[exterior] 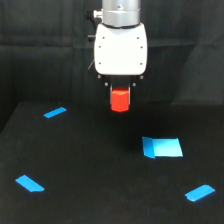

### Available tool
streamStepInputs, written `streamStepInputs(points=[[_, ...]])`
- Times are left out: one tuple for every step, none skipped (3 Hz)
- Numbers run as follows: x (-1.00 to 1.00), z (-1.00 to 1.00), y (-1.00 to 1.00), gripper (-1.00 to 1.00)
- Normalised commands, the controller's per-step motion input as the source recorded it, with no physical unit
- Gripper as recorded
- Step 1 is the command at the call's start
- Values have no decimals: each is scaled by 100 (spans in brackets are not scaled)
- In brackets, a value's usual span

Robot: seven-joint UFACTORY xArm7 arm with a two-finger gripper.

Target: Pick up the red object from the table

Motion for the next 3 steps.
streamStepInputs(points=[[9, 2, -8, -97], [4, 5, 4, -94], [13, 7, -7, -100]])
